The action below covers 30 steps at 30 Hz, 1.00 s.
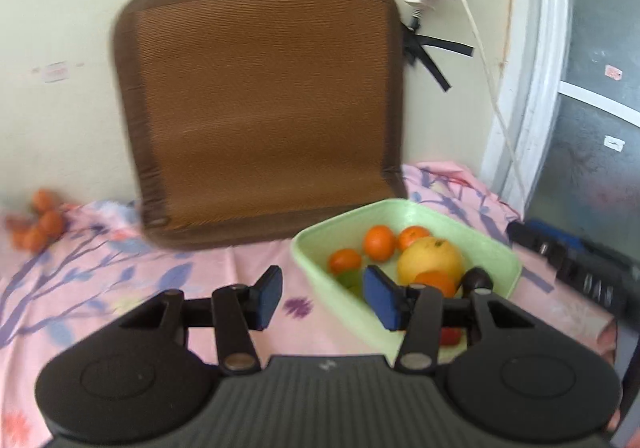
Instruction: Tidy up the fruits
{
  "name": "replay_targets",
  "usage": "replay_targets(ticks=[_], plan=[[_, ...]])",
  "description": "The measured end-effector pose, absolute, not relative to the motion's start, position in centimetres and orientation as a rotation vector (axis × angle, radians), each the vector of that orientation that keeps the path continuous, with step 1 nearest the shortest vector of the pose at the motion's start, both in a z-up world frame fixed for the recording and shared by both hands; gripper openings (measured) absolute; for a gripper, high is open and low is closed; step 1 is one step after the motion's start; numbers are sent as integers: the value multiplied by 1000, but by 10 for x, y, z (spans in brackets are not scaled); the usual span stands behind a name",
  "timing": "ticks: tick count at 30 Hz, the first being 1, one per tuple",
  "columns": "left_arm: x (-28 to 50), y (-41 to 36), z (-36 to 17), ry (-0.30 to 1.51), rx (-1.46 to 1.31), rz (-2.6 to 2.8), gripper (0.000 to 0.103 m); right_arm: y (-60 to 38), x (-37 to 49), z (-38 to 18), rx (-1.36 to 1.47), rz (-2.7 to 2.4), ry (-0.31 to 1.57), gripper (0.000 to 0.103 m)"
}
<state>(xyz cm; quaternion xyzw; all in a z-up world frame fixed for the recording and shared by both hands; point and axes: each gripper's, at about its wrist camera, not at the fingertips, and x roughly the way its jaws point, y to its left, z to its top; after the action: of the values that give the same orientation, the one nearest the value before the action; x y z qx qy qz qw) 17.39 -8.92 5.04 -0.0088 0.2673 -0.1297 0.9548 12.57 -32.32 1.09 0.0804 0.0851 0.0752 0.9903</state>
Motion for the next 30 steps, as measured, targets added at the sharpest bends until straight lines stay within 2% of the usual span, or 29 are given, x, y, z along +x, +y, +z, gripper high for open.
replay_targets(ticks=[6, 8, 9, 10, 11, 20, 30], plan=[[121, -55, 42, 606, 12, -145, 46, -312, 88, 13, 230, 149, 260, 33], [107, -45, 39, 616, 13, -117, 53, -300, 68, 8, 247, 168, 294, 35], [101, -40, 36, 622, 15, -103, 54, -294, 60, 4, 263, 185, 314, 37], [97, -35, 34, 631, 18, -88, 54, -287, 53, 1, 276, 197, 331, 46], [93, -30, 32, 639, 20, -72, 54, -279, 47, -3, 284, 210, 354, 48], [68, 15, 23, 642, -9, 9, 58, -211, 38, -10, 257, 284, 496, 51], [86, 43, 14, 636, -36, 46, 59, -180, 48, 2, 187, 277, 490, 51]])
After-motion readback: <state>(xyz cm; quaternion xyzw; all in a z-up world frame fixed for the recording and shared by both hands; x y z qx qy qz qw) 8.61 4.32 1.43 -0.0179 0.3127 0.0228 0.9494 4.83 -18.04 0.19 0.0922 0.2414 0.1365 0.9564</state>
